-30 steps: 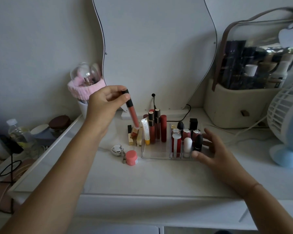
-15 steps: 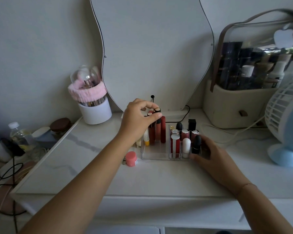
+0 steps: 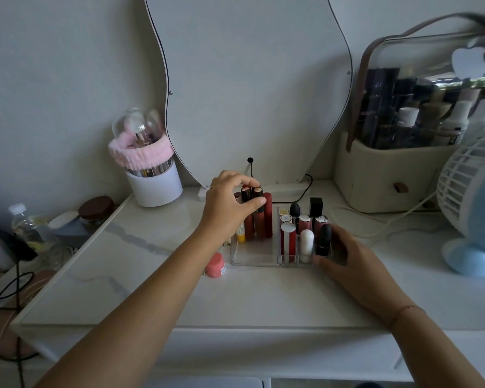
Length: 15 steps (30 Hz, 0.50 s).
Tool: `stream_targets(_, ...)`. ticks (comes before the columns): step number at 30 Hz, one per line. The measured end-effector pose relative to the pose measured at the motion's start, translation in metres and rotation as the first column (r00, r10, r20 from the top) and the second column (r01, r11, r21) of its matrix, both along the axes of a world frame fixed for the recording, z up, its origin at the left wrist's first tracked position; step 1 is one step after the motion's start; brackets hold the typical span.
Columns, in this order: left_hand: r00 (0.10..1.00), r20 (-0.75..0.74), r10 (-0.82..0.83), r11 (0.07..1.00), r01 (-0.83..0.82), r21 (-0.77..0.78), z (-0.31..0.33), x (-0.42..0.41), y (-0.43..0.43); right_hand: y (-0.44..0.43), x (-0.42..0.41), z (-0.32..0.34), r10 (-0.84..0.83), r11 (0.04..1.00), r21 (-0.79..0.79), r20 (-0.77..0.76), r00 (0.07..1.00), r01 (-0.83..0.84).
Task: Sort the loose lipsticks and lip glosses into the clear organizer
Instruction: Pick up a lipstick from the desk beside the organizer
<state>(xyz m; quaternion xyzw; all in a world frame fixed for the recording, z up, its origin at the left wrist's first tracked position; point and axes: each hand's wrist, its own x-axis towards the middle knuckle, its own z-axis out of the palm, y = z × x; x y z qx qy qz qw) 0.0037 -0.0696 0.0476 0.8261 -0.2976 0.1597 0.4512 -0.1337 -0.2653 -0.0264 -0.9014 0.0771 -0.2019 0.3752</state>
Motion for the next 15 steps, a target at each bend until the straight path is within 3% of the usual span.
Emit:
stream_targets(10, 0.999, -0.003, -0.041, 0.998, 0.040, -0.050, -0.004, 0.008, 0.002, 0.001, 0.001, 0.000, -0.006, 1.000, -0.013, -0.013, 1.000, 0.006)
stream_targets(15, 0.995, -0.074, 0.068, 0.962, -0.085, -0.259, -0.004, 0.034, 0.035, 0.000, 0.000, 0.000, -0.007, 1.000, -0.012, -0.013, 1.000, 0.007)
